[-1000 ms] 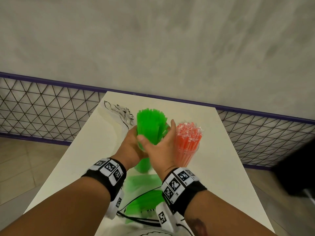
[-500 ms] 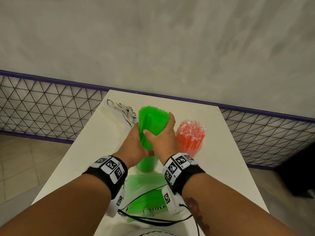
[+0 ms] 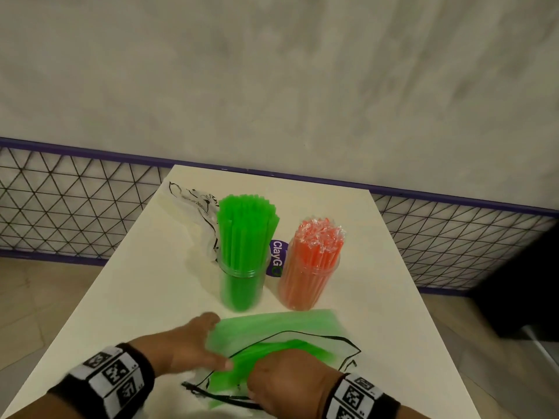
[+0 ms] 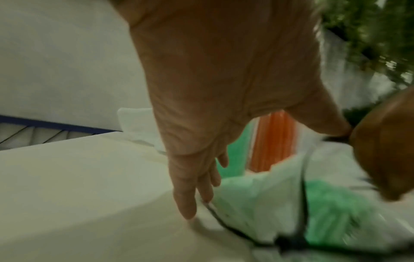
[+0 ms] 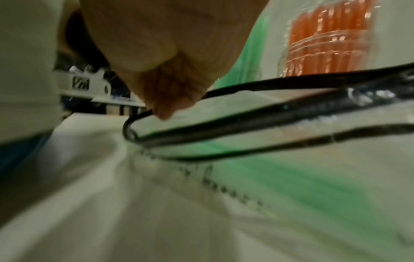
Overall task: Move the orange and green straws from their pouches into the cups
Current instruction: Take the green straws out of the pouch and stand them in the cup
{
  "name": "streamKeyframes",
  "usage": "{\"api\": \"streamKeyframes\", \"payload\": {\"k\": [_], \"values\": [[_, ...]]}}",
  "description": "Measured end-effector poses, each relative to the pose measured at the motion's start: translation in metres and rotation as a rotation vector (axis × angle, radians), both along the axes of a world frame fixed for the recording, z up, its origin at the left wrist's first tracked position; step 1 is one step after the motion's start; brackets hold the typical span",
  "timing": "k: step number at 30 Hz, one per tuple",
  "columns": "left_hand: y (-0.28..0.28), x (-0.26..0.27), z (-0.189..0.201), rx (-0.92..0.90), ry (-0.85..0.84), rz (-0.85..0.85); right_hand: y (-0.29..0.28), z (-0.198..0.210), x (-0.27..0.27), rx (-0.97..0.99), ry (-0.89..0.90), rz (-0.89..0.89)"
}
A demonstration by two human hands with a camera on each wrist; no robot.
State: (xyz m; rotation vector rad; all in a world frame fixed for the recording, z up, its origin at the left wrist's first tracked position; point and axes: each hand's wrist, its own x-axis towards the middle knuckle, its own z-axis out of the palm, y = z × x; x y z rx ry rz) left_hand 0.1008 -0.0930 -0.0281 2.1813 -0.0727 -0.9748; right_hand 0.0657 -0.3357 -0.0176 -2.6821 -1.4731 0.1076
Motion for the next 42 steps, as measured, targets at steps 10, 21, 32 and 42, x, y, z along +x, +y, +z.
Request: {"api": "streamKeyframes", "payload": {"k": [10, 21, 32, 42], "values": [[-0.032, -0.006, -0.015, 0.299, -0.328, -0.282, 0.022, -0.043, 0.018, -0.143, 0.081, -0.141], [-0.034, -0.008, -0.017, 0.308, -0.329, -0.213, 0.029, -0.019, 0.010, -0.310, 0.143, -0.195], [-0.024, -0.001, -0.004, 0.237, -0.112, -0.153, 0.018, 0.003, 0.027, -0.073, 0.300, -0.264], [-0.018, 0.019, 0.020, 0.073, -0.078, 0.152, 0.004, 0.140, 0.054, 0.599, 0.751, -0.513]]}}
